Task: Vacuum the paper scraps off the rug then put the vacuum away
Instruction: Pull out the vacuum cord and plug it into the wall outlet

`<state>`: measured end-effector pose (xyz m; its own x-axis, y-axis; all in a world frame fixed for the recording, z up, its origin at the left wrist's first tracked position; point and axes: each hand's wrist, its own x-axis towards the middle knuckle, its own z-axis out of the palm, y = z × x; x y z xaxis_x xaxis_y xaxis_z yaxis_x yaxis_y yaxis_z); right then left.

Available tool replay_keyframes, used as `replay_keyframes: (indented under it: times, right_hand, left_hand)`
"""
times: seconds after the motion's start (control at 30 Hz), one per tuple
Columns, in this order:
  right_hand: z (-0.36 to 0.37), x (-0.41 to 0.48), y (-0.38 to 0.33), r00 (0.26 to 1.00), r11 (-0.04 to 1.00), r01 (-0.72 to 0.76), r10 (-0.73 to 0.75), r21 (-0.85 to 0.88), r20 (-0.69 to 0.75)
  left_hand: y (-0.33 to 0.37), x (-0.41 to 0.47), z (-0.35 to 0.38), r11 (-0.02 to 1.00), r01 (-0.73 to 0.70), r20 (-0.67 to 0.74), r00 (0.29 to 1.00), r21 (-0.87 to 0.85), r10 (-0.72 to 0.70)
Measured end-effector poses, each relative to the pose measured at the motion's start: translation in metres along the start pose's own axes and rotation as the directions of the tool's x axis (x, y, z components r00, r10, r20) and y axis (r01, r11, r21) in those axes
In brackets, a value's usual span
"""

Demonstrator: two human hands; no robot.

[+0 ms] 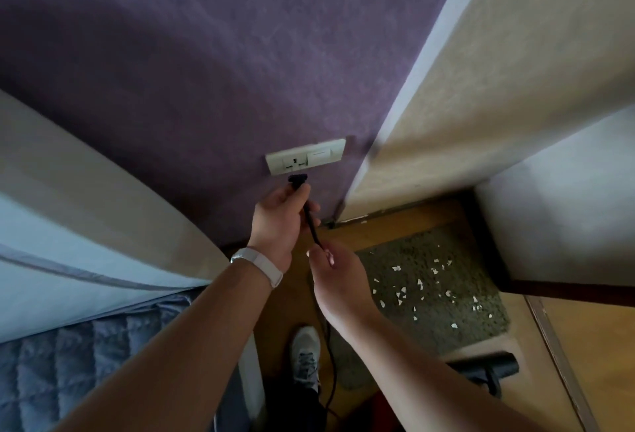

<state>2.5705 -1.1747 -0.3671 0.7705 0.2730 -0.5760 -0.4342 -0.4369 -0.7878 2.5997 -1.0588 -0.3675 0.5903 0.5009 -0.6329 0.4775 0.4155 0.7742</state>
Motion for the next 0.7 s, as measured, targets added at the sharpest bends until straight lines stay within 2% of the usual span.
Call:
replay_keyframes:
  times: [0.17, 0.3, 0.5, 0.7]
  right_hand:
    - [0.008, 0.012, 0.005, 0.999, 0.999, 0.031, -0.031, 0.021, 0.017]
    - [0.011, 0.016, 0.012, 0.997, 0.997, 0.074, -0.074, -0.006, -0.022]
    - [0.012, 0.021, 0.018, 0.994, 0.995, 0.104, -0.104, -0.007, -0.019]
    - [0.014, 0.026, 0.021, 0.994, 0.996, 0.082, -0.078, 0.039, -0.075]
  left_hand:
    - [-0.007, 0.021, -0.007, 1.000, -0.005, 0.035, 0.999, 0.001, 0.005]
    - [-0.010, 0.023, -0.012, 0.999, -0.019, 0.049, 0.999, 0.050, 0.017]
    - [-0.010, 0.025, -0.011, 0.999, -0.043, 0.095, 0.995, 0.010, 0.042]
    - [-0.008, 0.029, -0.005, 0.998, -0.063, 0.116, 0.991, -0.022, 0.065]
